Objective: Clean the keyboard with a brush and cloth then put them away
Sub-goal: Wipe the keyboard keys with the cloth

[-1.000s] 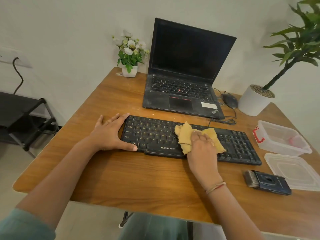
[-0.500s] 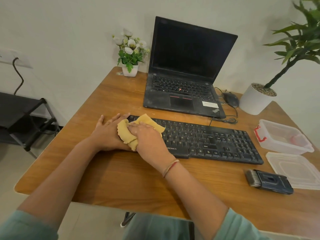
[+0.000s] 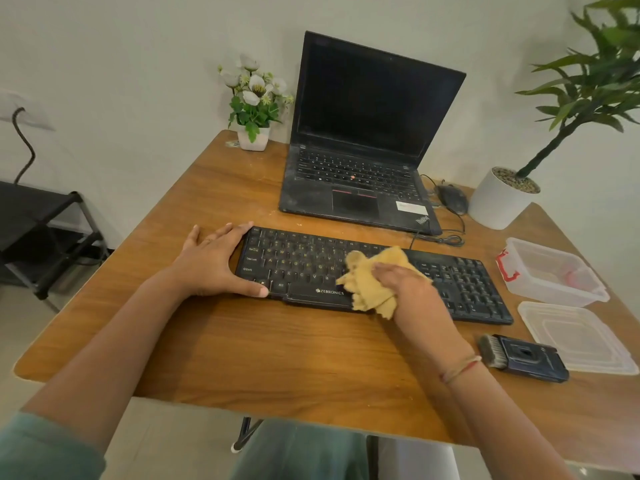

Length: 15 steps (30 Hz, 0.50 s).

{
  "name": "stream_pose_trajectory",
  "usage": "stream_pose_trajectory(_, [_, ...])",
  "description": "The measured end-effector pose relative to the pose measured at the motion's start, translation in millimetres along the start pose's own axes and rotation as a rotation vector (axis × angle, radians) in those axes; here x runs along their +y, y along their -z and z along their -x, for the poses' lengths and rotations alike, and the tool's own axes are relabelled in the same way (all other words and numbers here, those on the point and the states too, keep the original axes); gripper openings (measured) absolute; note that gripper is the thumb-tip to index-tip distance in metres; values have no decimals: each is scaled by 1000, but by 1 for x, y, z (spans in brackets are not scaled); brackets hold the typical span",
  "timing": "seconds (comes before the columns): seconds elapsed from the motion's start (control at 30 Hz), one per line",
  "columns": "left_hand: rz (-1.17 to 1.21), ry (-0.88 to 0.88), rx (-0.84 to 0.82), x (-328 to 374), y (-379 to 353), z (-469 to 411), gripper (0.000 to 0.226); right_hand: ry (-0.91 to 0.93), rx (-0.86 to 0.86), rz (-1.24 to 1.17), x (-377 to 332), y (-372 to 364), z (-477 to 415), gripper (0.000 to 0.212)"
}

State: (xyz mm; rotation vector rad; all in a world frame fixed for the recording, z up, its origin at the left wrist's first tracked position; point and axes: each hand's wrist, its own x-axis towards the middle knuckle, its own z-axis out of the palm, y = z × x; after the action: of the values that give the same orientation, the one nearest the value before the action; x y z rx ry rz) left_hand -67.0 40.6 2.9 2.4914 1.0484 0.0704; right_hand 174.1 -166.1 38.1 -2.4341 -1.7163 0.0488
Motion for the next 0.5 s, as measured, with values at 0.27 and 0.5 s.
stream_pose_trajectory(0.27, [-18, -4, -2, -1, -1, -1, 146, -241, 45, 70, -17, -15, 15, 69])
stream_pose_trajectory(0.5, [-36, -19, 12, -2, -3, -2, 145, -91, 39, -28, -91, -27, 2, 57])
